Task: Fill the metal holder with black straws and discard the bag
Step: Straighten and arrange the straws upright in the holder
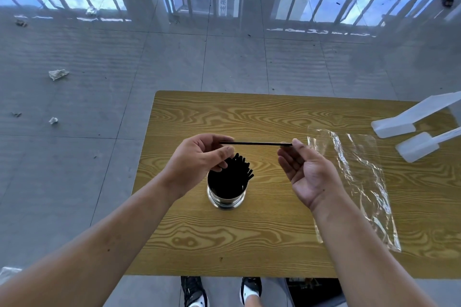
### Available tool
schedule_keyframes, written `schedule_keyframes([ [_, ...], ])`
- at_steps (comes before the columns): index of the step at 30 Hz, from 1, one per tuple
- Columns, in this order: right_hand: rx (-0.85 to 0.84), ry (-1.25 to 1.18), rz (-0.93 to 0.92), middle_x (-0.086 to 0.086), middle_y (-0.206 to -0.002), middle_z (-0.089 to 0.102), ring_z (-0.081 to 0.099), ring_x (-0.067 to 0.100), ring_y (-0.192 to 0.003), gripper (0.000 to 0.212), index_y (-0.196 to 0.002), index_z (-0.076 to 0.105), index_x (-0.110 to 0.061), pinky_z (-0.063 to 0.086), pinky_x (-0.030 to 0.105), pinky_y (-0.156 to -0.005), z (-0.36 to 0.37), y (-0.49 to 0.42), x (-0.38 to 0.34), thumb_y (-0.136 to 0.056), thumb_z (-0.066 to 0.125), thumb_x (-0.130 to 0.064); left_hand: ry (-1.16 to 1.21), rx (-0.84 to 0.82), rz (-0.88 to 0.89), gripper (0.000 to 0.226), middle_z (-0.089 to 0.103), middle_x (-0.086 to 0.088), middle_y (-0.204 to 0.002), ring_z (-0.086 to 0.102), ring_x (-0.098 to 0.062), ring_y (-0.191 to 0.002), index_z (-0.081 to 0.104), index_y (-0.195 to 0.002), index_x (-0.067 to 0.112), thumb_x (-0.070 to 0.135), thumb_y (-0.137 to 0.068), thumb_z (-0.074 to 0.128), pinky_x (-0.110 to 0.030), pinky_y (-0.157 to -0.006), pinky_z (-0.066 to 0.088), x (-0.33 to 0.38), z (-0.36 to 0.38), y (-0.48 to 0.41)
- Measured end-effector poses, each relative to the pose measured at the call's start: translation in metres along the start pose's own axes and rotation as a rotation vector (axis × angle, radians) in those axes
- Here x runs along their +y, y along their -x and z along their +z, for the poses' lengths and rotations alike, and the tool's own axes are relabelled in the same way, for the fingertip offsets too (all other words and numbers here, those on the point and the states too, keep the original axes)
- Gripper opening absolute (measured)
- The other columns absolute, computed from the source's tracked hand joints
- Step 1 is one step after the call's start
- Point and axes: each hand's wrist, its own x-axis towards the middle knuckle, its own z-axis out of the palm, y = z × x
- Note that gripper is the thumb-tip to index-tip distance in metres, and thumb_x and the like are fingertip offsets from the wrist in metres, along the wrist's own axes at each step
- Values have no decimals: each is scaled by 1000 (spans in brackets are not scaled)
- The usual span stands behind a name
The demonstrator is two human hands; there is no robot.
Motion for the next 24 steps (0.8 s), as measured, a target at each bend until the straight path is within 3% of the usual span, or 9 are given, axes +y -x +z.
schedule_keyframes([
  [3,1,-1,36,11,-82,80,81,23,-75,9,-101,69,-5,64,28,-61,-1,0,7,-99,73,-13,22,38,18,15,80,-13,-93,74,-17,-77,79,-106,4,11,-93,75,-23,-73,61,4,4,0],
  [8,-13,15,99,13,-88,81,81,23,-75,12,-104,70,-5,64,28,-60,0,5,16,-98,73,-15,216,66,-61,24,80,-17,-96,78,-21,-85,82,-100,8,16,-77,83,-26,-76,62,7,3,2],
  [11,-91,134,179,11,-85,80,79,19,-68,12,-101,67,-7,63,27,-56,-1,10,22,-97,73,-18,301,84,-83,21,80,-14,-94,79,-21,-86,85,-97,14,20,-77,84,-28,-76,62,10,3,3],
  [14,-203,272,239,11,-79,77,74,18,-62,19,-93,65,-11,61,26,-53,-4,18,26,-84,79,-22,314,82,-76,22,80,-11,-91,78,-19,-84,85,-98,14,23,-78,84,-28,-75,62,13,3,3],
  [18,-257,439,213,14,-77,75,70,19,-58,17,-91,67,-9,58,28,-50,-7,20,34,-89,80,-20,234,96,-34,21,78,-6,-86,74,-15,-79,85,-97,15,25,-80,83,-27,-73,61,17,3,2],
  [21,-241,639,78,11,-79,77,66,17,-56,13,-94,70,-11,55,28,-51,-6,16,37,-97,77,-21,67,149,50,16,78,-3,-86,74,-15,-80,84,-96,16,26,-85,80,-25,-73,61,17,3,2],
  [24,-202,821,-76,5,-76,78,59,13,-53,11,-94,74,-14,50,26,-49,-5,12,37,-98,78,-24,-122,188,144,8,80,-1,-89,75,-13,-81,82,-95,16,12,-96,75,-21,-75,59,14,3,2],
])
